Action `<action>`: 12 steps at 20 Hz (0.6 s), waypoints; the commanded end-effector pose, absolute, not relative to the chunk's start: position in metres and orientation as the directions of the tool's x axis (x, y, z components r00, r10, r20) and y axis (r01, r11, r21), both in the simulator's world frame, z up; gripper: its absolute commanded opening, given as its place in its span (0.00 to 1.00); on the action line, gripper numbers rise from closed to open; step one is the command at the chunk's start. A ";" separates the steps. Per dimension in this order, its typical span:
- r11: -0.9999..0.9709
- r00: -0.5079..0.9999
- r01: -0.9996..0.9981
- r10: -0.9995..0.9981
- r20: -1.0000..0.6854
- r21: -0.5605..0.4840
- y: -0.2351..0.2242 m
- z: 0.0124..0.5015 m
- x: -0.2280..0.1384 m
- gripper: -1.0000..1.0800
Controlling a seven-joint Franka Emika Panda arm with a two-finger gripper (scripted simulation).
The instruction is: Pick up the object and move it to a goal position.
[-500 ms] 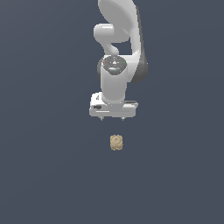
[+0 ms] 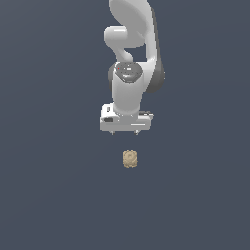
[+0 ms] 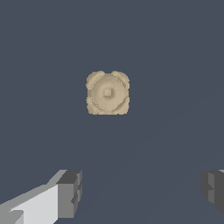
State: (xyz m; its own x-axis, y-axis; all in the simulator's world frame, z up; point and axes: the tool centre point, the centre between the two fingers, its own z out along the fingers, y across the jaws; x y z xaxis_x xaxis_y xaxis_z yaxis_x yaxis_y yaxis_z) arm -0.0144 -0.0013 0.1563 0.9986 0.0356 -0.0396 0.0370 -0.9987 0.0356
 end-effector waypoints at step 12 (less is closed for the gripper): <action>-0.998 0.999 0.046 0.045 -0.031 0.034 0.002 0.146 0.000 0.96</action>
State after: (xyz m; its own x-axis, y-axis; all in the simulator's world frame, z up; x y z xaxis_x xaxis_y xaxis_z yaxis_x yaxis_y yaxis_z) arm -0.0037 0.0011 0.1491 0.9985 0.0445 -0.0323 0.0457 -0.9983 0.0354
